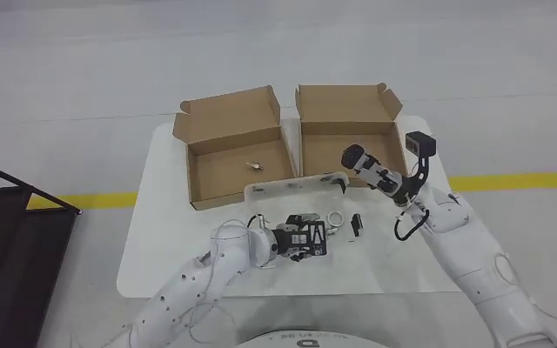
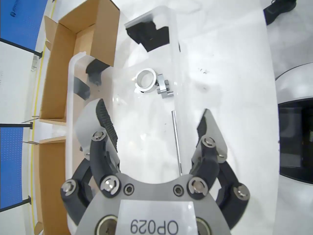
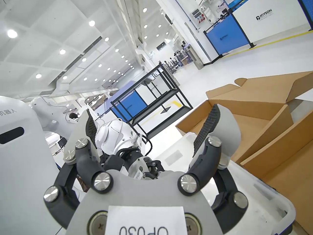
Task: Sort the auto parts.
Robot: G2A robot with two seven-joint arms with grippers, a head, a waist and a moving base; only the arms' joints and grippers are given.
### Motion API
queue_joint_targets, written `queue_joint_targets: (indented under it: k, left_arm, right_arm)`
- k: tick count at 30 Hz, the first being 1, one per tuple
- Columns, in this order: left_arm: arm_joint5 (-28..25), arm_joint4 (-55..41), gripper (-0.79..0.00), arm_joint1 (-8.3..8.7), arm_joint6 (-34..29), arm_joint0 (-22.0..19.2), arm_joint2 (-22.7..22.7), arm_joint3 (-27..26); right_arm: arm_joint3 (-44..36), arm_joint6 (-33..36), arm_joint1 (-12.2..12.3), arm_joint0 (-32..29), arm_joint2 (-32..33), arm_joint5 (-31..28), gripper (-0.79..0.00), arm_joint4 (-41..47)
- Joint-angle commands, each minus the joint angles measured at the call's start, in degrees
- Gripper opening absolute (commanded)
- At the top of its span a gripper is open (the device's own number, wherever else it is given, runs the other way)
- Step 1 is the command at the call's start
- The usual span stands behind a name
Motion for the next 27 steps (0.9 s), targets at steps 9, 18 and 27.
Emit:
queue_joint_targets:
  k: [9, 18, 27]
  left_arm:
    - [-11.0, -16.1, -0.154, 1.51, -6.6, 1.7, -5.8, -5.8]
    - [1.4, -7.2, 0.0, 1.97, 4.4, 3.3, -9.1, -11.3]
    - [2.5, -5.8, 0.0, 1.89, 5.6, 3.1, -8.6, -10.4]
  right_arm:
    - [0.3, 1.2, -0.5, 0.5, -0.2, 0.0, 0.0, 0.8]
    - [0.1, 1.7, -1.0, 0.9, -0.8, 0.0, 0.0, 0.4]
    - [-0.3, 1.7, -1.2, 0.6, -0.8, 0.0, 0.0, 0.1]
